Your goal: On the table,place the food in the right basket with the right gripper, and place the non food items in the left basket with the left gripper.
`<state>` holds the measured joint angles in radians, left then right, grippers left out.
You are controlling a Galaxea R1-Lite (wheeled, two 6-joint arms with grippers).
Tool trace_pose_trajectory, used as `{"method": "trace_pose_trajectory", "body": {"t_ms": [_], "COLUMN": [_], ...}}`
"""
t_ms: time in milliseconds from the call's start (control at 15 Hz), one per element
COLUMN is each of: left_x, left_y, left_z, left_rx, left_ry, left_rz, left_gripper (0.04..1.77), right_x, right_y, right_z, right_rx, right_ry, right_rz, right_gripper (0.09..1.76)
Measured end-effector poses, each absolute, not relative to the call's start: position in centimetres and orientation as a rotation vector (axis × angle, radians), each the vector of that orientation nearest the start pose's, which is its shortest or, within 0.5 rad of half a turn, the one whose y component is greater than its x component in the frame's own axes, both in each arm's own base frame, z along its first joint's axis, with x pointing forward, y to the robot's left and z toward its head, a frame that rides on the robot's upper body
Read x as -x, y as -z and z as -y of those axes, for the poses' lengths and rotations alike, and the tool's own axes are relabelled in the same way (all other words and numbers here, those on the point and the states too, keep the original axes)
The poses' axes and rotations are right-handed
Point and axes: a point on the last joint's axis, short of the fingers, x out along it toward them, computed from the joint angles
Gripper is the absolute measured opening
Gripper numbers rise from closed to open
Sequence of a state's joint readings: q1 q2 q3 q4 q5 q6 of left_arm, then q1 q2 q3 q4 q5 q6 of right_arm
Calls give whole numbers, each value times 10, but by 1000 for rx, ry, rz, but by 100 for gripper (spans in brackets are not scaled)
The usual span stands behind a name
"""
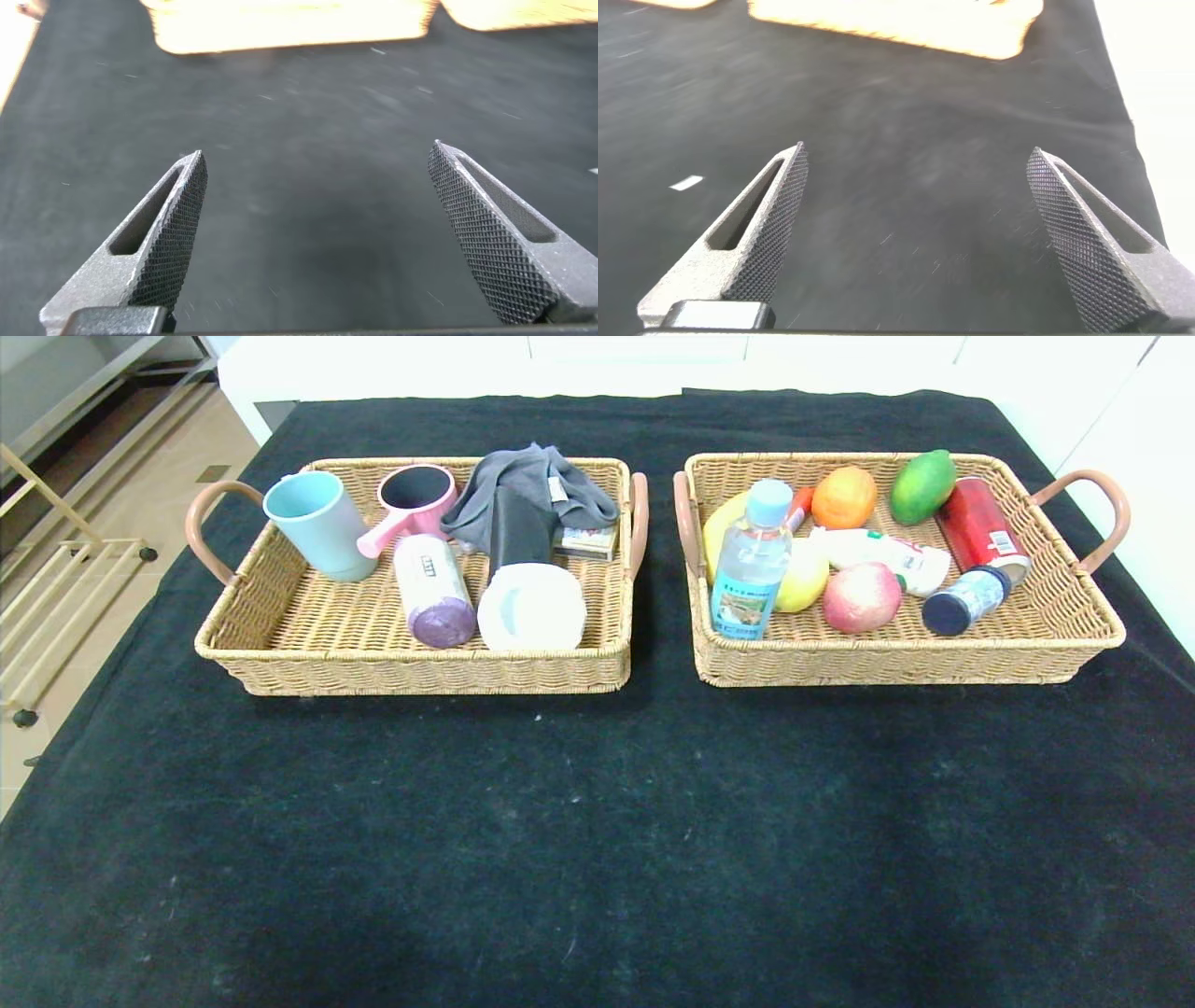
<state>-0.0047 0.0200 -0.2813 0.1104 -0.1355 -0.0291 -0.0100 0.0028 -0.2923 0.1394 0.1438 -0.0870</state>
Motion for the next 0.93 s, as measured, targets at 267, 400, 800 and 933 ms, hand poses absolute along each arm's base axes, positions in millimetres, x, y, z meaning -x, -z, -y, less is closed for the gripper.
{"method": "trace_pose_trajectory", "body": {"t_ms": [267,400,800,933], "left_x": [27,25,23,23], "left_y": [-93,-85,-78,-77], "left_z": [1,1,0,0], "left_rx": [8,5,-67,-76], "left_ry": [64,50,10,15], "left_rz": [65,38,14,12], "left_gripper": [172,172,172,172], "right_x": [31,29,29,29], "right_y": [-102,-90,-82,-82], "right_z": [0,0,1,1], "right_rx": [101,104,131,136], "right_ry": [10,11,48,49], "right_rz": [106,13,-57,-56], "right_gripper": [171,171,171,171]}}
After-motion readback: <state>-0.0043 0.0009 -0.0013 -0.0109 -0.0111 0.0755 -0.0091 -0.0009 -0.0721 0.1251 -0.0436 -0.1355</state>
